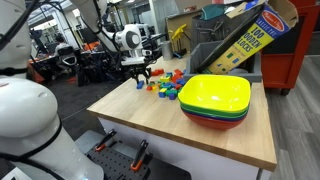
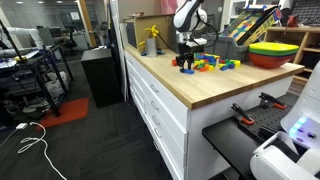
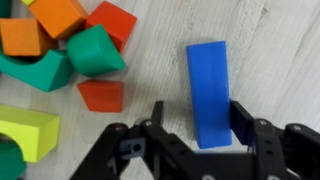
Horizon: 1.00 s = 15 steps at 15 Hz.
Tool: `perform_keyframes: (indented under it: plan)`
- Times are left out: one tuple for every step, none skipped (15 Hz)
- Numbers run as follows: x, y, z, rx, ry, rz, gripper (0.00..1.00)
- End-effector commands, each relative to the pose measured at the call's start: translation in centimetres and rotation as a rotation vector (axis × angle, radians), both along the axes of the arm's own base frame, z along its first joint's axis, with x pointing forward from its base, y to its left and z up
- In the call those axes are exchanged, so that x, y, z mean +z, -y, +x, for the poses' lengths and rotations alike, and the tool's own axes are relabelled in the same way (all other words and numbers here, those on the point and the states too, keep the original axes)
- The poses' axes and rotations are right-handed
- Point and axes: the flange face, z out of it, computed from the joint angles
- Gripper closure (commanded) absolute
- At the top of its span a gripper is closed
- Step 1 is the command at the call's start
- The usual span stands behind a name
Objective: Pick the blue cylinder and blue square blocks at the rear end of the table and place them on the stack pile of blocks
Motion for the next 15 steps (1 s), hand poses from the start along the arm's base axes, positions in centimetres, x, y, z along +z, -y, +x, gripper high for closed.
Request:
perform_keyframes:
  plan:
    - [0.2,-0.4,-0.5,-0.009,-0.057,0.023,0.64]
    - [0.3,-0.4,-0.6,-0.013,-0.063,0.022,0.72]
    - [0.5,-0.4,-0.6,-0.019,-0.066,0.021,0.79]
    - [0.7,-0.2,-0.5,-0.037,-0.067,0.020,0.88]
    - [1.1,0.0,-0.3,-0.082,-0.061,0.024,0.92]
    - [1.1,0.3,-0.2,-0.132,-0.052,0.027,0.92]
    - [1.3,0.6,0.0,-0.199,-0.039,0.031,0.92]
    - [1.6,1.0,0.1,-0.262,-0.042,0.039,0.92]
    - [1.7,1.8,0.4,-0.315,-0.041,0.051,0.92]
    - [1.8,2.6,0.7,-0.369,-0.044,0.060,0.92]
    - [1.9,3.4,1.0,-0.421,-0.044,0.070,0.92]
    - [2.1,4.6,1.5,-0.473,-0.044,0.082,0.92]
    - [2.4,5.7,2.0,-0.523,-0.042,0.094,0.92]
    - [2.7,6.9,2.6,-0.575,-0.038,0.103,0.92]
    - [3.1,8.0,3.0,-0.627,-0.033,0.115,0.92]
